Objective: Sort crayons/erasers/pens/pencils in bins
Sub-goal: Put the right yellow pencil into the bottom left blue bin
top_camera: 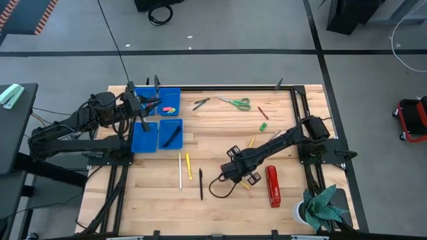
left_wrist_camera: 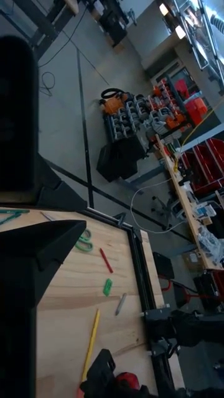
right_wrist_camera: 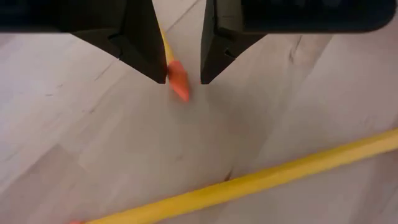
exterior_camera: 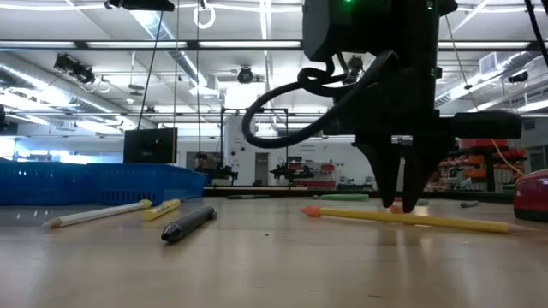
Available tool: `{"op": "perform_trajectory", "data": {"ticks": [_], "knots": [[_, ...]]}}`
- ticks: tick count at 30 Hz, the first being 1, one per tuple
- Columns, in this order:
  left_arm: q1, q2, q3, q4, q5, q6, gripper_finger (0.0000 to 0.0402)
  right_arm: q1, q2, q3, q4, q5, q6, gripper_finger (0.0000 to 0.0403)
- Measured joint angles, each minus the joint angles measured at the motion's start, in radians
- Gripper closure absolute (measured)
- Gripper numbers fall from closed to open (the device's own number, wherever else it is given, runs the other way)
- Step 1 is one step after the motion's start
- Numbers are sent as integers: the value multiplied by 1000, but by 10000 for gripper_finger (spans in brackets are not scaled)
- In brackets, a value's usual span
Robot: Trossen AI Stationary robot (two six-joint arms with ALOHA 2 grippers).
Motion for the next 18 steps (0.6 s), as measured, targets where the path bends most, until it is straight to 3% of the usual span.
{"op": "perform_trajectory", "data": {"ticks": [12,18], "knots": [[0,0,0,-1,0,0,360,-37,-9,-66,45,-18,7,308],[0,0,0,-1,0,0,360,-42,-6,-62,58,-21,21,347]]}}
